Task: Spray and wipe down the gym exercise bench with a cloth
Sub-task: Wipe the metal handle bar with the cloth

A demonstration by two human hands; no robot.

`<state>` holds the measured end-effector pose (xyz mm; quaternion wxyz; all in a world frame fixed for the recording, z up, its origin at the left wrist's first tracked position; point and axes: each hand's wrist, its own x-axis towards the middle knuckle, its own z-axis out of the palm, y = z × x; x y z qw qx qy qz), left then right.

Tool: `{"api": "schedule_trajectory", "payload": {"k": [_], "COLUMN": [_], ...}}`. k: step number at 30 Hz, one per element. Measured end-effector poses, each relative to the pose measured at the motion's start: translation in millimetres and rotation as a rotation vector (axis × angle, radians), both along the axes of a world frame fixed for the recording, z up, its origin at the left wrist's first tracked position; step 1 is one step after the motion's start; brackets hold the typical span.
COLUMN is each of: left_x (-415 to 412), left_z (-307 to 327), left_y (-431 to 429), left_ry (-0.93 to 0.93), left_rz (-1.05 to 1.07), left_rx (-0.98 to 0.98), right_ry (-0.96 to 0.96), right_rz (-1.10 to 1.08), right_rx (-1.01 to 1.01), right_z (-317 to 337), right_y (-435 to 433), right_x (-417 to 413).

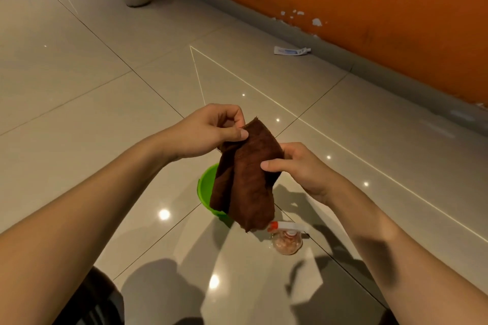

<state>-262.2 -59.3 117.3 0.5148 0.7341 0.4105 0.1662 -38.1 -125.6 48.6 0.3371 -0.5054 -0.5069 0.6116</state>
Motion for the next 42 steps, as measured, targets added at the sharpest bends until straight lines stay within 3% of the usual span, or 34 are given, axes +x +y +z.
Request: {"api": "schedule_trajectory", "payload": {"k": [5, 9, 13, 18, 23, 25, 27, 29, 31, 33, 35, 39, 42], "left_x": [-0.5, -5.7, -15.2, -26.3, -36.6, -38.3, -39.0, -40.8, -42.0, -37.9, -32.1, -17.2, -17.2], "left_z": [-9.8, -19.5, 1.3, 122.0, 295.1, 355.0, 396.3, 412.7, 414.8, 407.9, 409.7, 447.9, 474.1], "left_y": [10.3, 25.5, 22.1, 14.5, 16.7, 17.0, 12.9, -1.5, -28.8, -57.5, -77.6, -95.1, -90.2], "left_ry": [-0.028, -0.002, 0.035, -0.025, -0.045, -0.123, -0.313, -0.413, -0.330, -0.206, -0.196, -0.357, -0.343], "left_rz": [0.016, 0.145, 0.167, 0.018, -0.051, 0.069, 0.350, 0.686, 0.804, 0.735, 0.655, 0.481, 0.423], "left_rx": [-0.011, 0.012, -0.169, -0.318, -0.310, -0.307, -0.318, -0.406, -0.689, -0.968, -1.090, -1.186, -1.103], "right_ry": [0.038, 0.010, -0.116, -0.119, -0.160, -0.163, -0.158, -0.185, -0.216, -0.278, -0.313, -0.236, -0.215], "right_rz": [0.009, -0.042, -0.087, -0.132, -0.088, -0.110, -0.150, -0.173, -0.195, -0.193, -0.207, -0.309, -0.397], "right_rx": [-0.044, -0.011, -0.028, -0.174, -0.103, -0.072, -0.049, -0.059, -0.104, -0.131, -0.153, -0.170, -0.156], "right_z": [-0.1, 12.4, 48.3, 164.8, 343.0, 413.0, 476.2, 528.0, 568.7, 593.5, 614.5, 647.8, 668.6], "right_y": [1.7, 6.1, -7.3, -30.7, -39.9, -39.3, -35.3, -31.6, -31.0, -32.9, -37.9, -53.7, -60.5], "right_x": [3.4, 0.4, -4.2, -12.3, -17.3, -21.6, -25.9, -32.9, -40.7, -44.7, -47.4, -50.7, -53.8]}}
